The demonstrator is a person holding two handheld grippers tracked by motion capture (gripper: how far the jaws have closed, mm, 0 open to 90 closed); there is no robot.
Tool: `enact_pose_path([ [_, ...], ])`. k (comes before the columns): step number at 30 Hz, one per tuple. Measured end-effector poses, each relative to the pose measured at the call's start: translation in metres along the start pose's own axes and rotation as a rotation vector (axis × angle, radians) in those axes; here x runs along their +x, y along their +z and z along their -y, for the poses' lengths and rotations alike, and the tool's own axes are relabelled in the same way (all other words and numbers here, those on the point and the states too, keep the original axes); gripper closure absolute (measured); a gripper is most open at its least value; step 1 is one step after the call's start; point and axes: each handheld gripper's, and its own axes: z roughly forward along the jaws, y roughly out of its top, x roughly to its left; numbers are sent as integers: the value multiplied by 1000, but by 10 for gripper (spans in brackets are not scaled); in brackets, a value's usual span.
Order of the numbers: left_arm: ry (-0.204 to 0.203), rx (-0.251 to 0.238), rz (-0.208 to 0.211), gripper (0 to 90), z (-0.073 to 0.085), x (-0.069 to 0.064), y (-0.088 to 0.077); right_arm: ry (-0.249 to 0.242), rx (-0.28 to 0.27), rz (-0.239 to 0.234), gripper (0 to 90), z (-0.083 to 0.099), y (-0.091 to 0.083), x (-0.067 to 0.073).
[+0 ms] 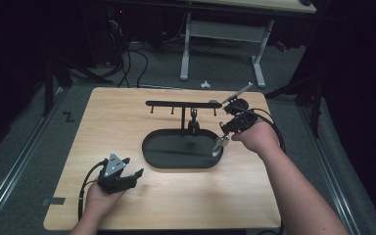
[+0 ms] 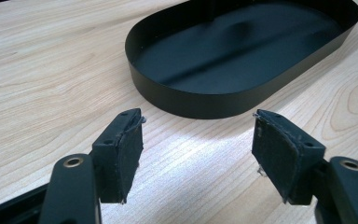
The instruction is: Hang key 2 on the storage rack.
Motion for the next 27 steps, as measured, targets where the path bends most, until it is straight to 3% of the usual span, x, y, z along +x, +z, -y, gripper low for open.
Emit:
enact_pose_path([
  [11, -5, -1, -1, 339, 0, 2, 0, -30, -14, -11, 862, -26, -4, 6],
  [27, 0, 11, -4, 340, 1, 1, 1, -34, -13, -26, 860, -33, 3, 0],
])
